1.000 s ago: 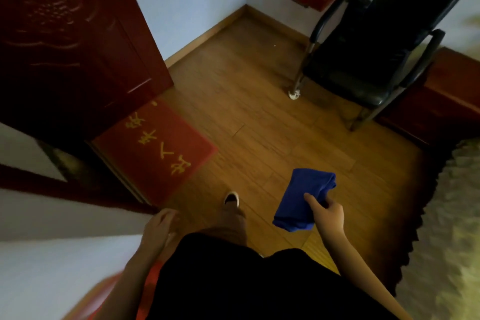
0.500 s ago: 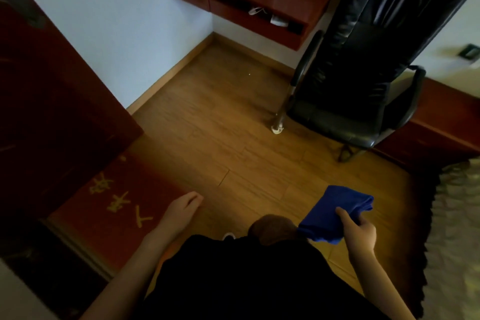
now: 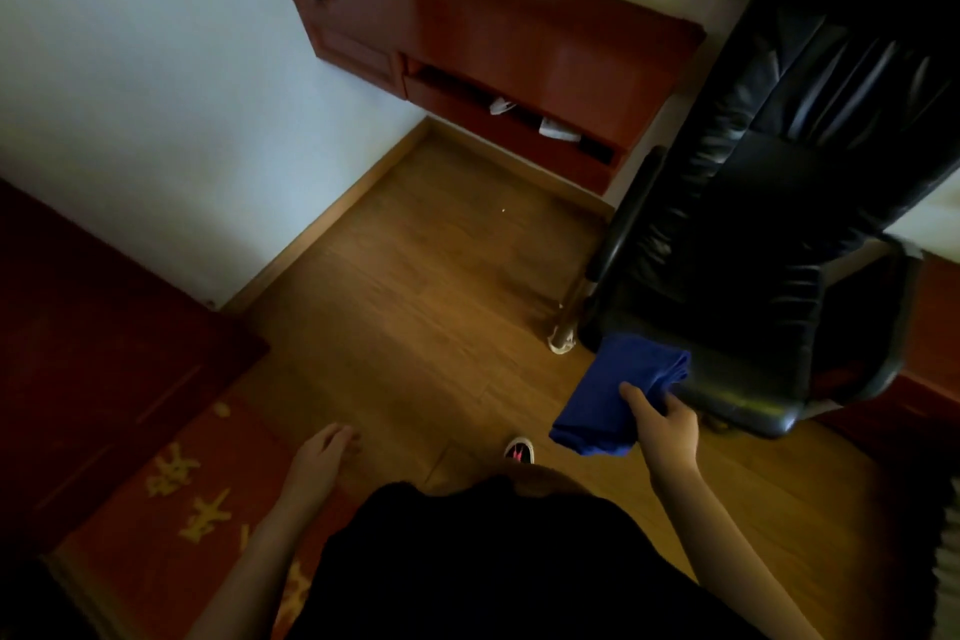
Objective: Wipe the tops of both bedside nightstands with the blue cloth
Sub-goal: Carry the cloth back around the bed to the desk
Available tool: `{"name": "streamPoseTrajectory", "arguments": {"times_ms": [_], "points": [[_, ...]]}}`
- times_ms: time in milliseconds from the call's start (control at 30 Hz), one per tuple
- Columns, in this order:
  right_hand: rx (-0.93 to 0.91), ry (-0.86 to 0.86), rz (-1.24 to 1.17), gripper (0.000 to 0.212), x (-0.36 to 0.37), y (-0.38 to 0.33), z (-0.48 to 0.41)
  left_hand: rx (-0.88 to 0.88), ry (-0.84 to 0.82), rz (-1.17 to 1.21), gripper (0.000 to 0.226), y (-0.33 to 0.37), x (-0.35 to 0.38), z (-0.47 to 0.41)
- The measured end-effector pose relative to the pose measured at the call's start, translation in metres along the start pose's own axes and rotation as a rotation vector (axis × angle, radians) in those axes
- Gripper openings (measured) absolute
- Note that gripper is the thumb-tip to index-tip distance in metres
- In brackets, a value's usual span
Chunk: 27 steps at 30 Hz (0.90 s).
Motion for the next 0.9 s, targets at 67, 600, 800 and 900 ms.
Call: {"name": "streamPoseTrajectory", "arguments": {"times_ms": [67, 600, 800, 900], "points": [[-0.018, -0.018, 0.013, 0.014, 0.012, -0.037, -0.018, 0.032, 0.019, 0.014, 0.023, 0.032, 0.003, -0.037], [0.097, 0.216, -0.081, 0.013, 0.012, -0.191, -0.163, 0.256, -0.392, -0.120, 0.025, 0.271, 0.109, -0.323], [0.100, 0.266, -0.176, 0.011, 0.044, -0.273, -0.198, 0.394, -0.659, -0.291, 0.026, 0.383, 0.146, -0.428], [0.060, 0.270, -0.163, 0.012, 0.070, -0.323, -0.215, 0.526, -0.641, -0.387, 0.034, 0.432, 0.155, -0.468]]}}
Point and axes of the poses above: each hand's wrist, its own z-axis away from the middle knuckle, its own x-axis out of the palm, y = z × x, the point moved 6 cm from there along -z, towards the middle knuckle, and after that the axes turned 15 degrees about x, right-handed, at the moved point
